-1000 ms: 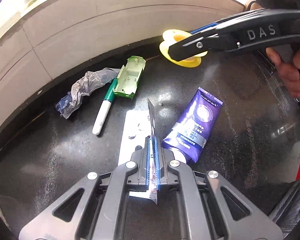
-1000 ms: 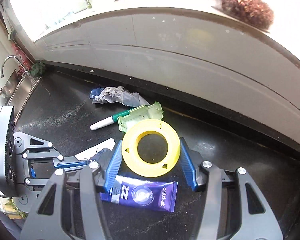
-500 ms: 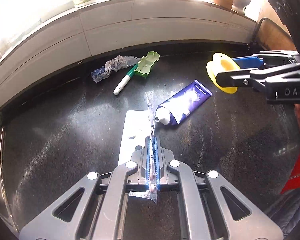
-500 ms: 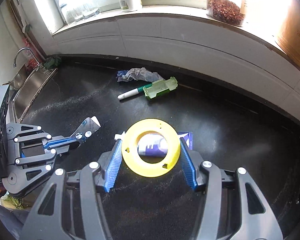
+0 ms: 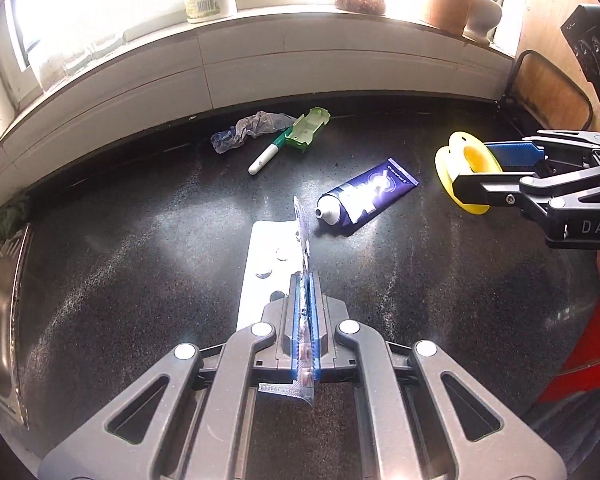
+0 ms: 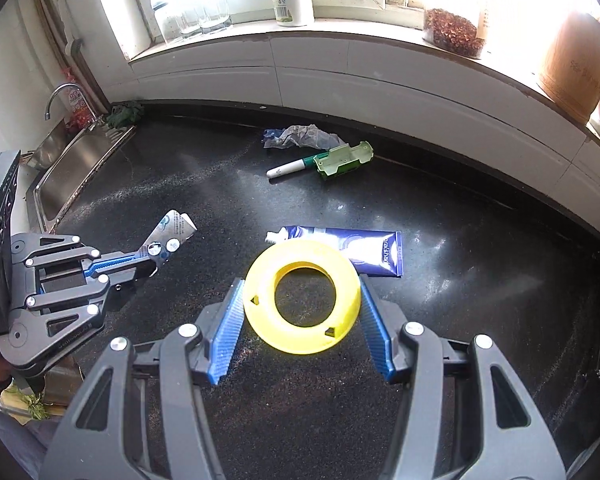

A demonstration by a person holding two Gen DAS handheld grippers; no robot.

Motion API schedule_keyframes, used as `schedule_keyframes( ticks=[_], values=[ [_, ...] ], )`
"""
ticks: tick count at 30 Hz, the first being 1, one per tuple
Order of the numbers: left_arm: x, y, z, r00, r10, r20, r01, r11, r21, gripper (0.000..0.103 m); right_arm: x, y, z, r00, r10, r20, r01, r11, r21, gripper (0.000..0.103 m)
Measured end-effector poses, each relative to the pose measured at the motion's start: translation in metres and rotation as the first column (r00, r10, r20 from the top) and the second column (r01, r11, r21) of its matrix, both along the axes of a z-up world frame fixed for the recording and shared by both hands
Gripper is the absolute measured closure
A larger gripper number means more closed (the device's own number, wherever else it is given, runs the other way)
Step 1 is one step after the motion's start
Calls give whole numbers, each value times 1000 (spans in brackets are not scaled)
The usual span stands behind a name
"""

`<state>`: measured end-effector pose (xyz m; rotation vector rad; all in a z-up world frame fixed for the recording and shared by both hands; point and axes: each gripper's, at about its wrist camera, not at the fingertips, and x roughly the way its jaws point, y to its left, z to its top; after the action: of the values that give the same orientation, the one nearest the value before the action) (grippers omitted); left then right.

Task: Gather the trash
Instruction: 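Carry the blister pack and tape roll with both tools to the trash bin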

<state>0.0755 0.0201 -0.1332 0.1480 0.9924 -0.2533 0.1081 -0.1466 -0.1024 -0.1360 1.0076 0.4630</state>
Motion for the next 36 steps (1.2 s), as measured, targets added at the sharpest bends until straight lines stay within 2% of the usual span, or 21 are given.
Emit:
schedule_keyframes(
  ticks=[4,8,11,15,19,22,26,29,32,36],
  values=[
    [-11,12,8,999,34,19,-34,999,4,99,-5,14,6,999,31,16,-31,1000,2,48],
    [-26,39,17,992,120,36,-120,993,-7,99,-12,41,12,996,88,25,-88,996,12,48],
    [-46,68,27,977,207,50,-206,978,-16,99,-22,73,17,987,157,36,-158,987,25,48],
    [-84,111,39,938,340,68,-341,940,-2,99,-43,127,22,959,280,42,-282,958,45,48],
    [-136,156,45,871,484,79,-487,873,21,99,-71,189,21,907,419,34,-421,905,63,48],
    [-179,188,43,803,592,69,-594,803,32,99,-101,237,19,853,521,22,-521,850,79,48],
    [-233,224,33,707,706,41,-707,706,34,99,-142,297,12,763,646,-2,-644,760,94,48],
    [-272,245,20,632,775,13,-774,631,49,99,-174,336,5,688,725,-21,-720,686,103,48],
    [-305,263,5,570,822,-16,-820,570,47,99,-206,370,-4,618,785,-42,-778,619,112,48],
    [-341,281,-15,508,860,-43,-858,510,57,99,-245,408,-20,546,835,-74,-826,551,117,48]
  ],
)
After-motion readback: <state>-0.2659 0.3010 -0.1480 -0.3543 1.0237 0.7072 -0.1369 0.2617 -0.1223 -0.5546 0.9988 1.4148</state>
